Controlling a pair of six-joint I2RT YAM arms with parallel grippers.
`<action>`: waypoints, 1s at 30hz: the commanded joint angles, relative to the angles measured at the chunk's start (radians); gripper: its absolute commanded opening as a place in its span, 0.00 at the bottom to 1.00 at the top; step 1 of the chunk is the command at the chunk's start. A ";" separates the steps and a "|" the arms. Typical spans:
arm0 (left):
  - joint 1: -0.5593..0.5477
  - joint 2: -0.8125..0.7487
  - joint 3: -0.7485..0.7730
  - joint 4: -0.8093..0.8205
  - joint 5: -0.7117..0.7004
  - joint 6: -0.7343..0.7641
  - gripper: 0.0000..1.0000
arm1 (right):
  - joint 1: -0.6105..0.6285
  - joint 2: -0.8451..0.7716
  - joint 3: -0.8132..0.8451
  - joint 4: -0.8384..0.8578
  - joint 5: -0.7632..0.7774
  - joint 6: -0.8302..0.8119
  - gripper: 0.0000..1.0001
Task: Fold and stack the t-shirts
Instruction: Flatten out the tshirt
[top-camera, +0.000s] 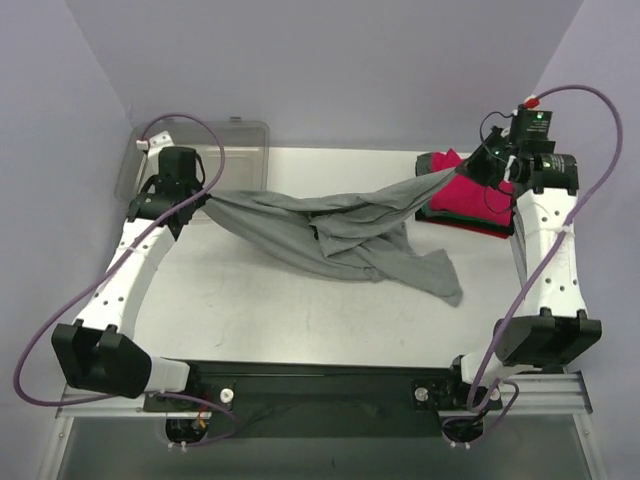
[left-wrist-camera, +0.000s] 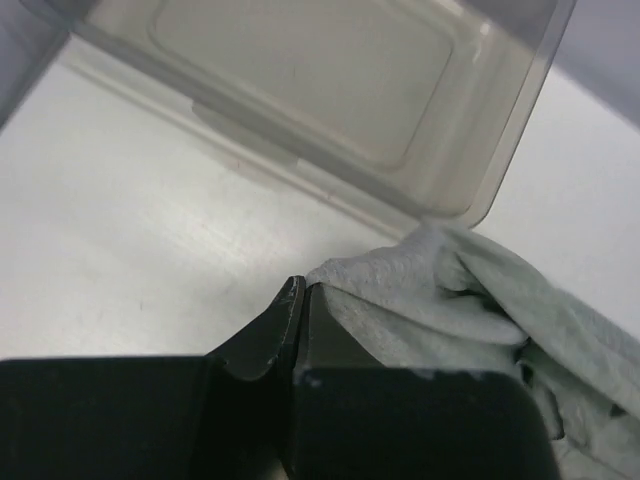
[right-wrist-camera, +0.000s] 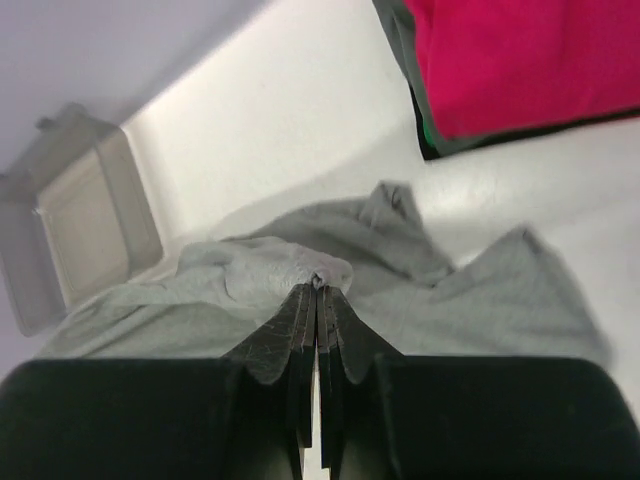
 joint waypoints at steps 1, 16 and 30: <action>0.005 -0.043 0.159 0.024 -0.165 0.080 0.00 | -0.029 -0.056 0.188 -0.056 0.070 -0.039 0.00; 0.000 -0.305 0.387 0.424 -0.122 0.229 0.00 | -0.169 -0.154 0.736 0.071 0.283 -0.111 0.00; 0.000 -0.134 0.568 0.443 0.085 0.200 0.00 | -0.175 -0.049 0.681 0.226 0.252 -0.127 0.00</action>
